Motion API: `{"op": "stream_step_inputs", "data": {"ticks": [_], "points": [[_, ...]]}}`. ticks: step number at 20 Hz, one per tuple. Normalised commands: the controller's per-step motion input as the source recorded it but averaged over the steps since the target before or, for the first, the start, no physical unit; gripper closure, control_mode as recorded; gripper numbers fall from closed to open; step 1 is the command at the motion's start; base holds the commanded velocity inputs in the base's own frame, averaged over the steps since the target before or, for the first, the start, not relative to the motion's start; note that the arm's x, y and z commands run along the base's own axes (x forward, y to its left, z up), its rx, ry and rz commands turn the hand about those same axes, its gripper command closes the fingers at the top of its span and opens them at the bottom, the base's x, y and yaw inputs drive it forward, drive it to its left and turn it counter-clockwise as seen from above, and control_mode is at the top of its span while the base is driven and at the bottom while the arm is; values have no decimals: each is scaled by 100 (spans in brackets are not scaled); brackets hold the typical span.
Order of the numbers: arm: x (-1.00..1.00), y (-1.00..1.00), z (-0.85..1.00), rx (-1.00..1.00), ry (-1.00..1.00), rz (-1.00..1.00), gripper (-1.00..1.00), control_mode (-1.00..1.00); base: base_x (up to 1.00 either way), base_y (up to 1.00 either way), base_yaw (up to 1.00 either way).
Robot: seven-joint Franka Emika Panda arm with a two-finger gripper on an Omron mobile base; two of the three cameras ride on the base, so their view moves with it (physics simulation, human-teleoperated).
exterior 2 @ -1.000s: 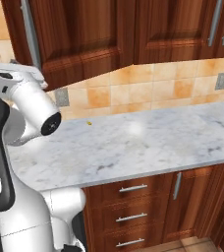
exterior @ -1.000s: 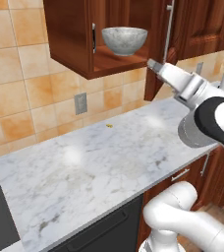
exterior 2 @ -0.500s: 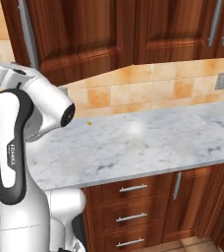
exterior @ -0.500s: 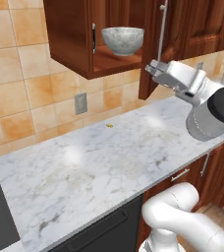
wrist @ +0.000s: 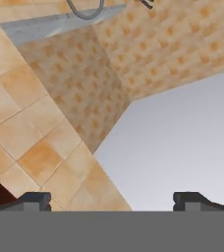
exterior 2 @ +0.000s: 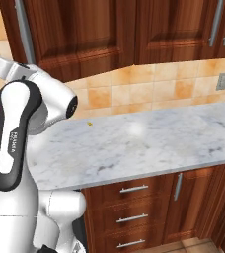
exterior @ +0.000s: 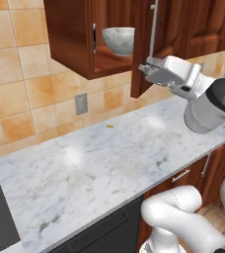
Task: Pick the mug and place it in the sink. Pick the bowl and place it in the open cabinet and then close the cabinet.
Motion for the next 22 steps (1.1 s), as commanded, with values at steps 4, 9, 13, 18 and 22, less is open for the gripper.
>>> {"op": "stream_step_inputs", "data": {"ticks": [4,9,13,18,22], "points": [[100,0,-65,0,0,10,-100,-100,0,0,0],[100,30,-57,-4,-9,2,-100,-100,0,0,0],[100,62,-30,-16,-25,-12,-100,-100,0,0,0],[100,62,-28,-15,-28,-19,-100,-100,0,0,0],[100,14,-51,-3,-23,-18,-100,-100,0,0,0]]}}
